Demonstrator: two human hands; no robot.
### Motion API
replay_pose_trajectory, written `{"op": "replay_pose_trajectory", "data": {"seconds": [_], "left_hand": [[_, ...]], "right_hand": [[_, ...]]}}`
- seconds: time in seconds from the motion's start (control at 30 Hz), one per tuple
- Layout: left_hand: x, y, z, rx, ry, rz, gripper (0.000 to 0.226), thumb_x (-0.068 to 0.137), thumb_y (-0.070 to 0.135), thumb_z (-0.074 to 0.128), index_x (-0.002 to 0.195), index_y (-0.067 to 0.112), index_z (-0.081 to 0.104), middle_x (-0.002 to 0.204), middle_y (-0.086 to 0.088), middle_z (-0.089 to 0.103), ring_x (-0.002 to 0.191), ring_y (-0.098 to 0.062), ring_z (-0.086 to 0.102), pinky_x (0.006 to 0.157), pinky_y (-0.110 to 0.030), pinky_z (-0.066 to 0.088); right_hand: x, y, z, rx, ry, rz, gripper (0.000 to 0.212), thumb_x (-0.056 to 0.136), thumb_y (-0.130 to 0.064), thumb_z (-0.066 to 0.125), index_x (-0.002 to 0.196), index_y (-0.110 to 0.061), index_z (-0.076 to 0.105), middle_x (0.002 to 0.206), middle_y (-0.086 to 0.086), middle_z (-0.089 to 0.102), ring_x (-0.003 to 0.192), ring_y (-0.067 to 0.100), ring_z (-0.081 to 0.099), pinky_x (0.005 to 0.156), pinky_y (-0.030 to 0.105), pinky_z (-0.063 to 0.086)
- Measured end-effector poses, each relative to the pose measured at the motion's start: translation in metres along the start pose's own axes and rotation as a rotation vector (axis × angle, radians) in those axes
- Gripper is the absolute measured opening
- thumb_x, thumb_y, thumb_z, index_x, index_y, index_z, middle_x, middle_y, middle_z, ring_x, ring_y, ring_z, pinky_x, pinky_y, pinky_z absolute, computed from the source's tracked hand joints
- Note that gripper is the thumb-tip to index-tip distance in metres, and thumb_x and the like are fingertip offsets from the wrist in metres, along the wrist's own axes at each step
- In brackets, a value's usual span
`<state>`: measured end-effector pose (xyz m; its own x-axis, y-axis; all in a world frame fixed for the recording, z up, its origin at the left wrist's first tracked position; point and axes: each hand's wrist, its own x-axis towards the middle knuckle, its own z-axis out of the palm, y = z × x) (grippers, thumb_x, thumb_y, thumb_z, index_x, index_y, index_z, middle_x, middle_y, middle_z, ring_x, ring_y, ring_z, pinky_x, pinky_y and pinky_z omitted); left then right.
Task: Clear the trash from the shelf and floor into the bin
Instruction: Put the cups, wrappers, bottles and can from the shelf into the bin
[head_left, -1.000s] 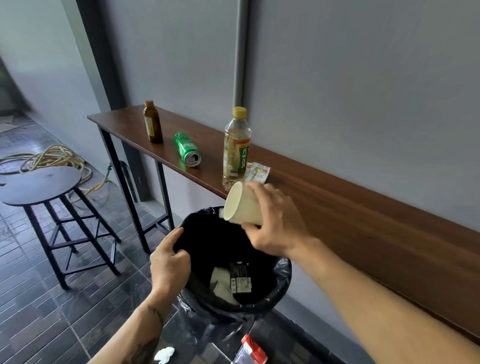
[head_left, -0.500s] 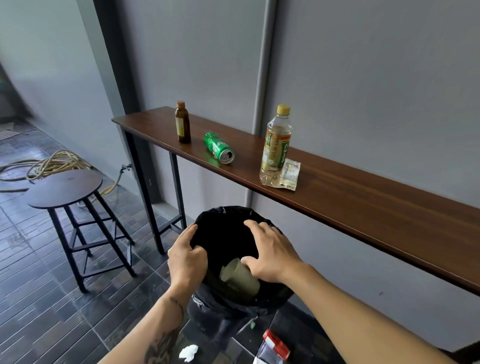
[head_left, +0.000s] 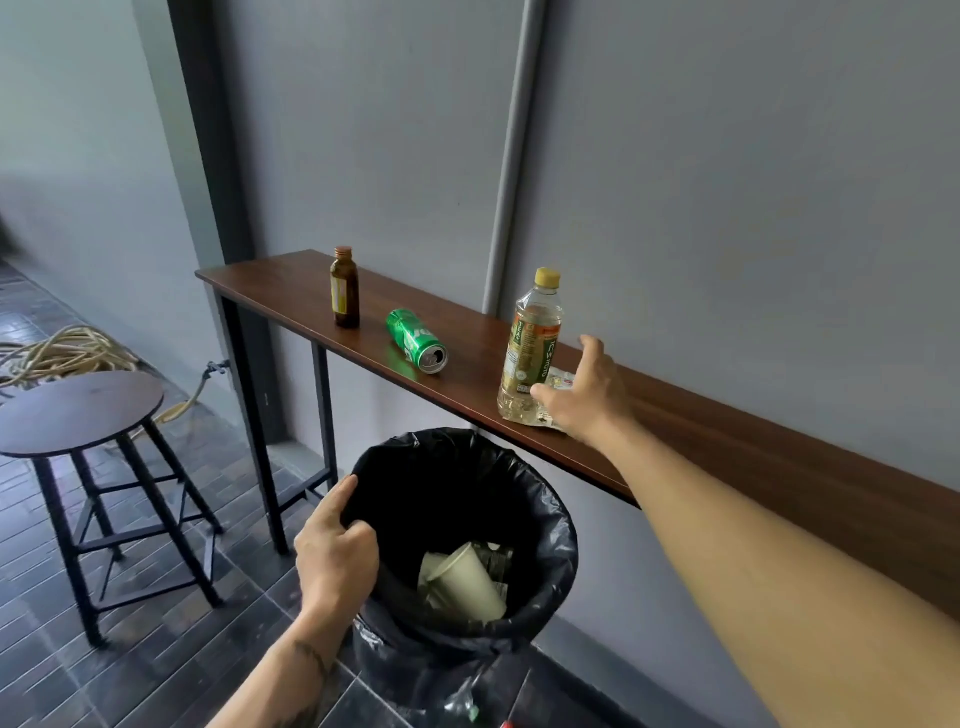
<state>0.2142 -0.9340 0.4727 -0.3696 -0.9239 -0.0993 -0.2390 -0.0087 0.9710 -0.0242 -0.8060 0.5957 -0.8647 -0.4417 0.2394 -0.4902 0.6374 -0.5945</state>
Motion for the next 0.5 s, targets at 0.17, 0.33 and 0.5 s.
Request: {"op": "replay_pose_trajectory", "data": {"seconds": [0.17,0.33,0.5], "left_hand": [[0.003,0.001,0.010,-0.012,0.032,-0.008,0.071,0.072,0.000,0.045,0.132,0.033,0.062,0.105,0.000,0.074,0.052,-0.008,0.058,0.049,-0.024,0.048],[0.005,0.002,0.018,-0.010,0.079,-0.026,0.073,0.069,0.001,0.043,0.130,0.035,0.062,0.107,0.004,0.074,0.064,-0.018,0.062,0.062,-0.031,0.054],[0.003,0.005,0.025,0.013,0.118,-0.018,0.072,0.068,0.004,0.043,0.132,0.030,0.062,0.118,0.004,0.071,0.104,-0.036,0.067,0.090,-0.054,0.055]], "right_hand": [[0.035,-0.004,0.012,0.228,-0.052,0.110,0.098,0.072,-0.043,0.077,0.148,-0.014,0.023,0.147,0.014,0.042,0.132,0.031,0.044,0.107,0.047,0.038],[0.059,-0.002,0.032,0.441,-0.088,0.070,0.055,0.071,-0.034,0.080,0.112,-0.021,0.046,0.105,-0.002,0.063,0.100,0.021,0.063,0.080,0.031,0.048],[0.048,-0.009,0.042,0.506,-0.026,-0.113,0.043,0.064,-0.033,0.078,0.100,-0.024,0.056,0.092,-0.003,0.067,0.083,0.017,0.066,0.078,0.038,0.055]]}}
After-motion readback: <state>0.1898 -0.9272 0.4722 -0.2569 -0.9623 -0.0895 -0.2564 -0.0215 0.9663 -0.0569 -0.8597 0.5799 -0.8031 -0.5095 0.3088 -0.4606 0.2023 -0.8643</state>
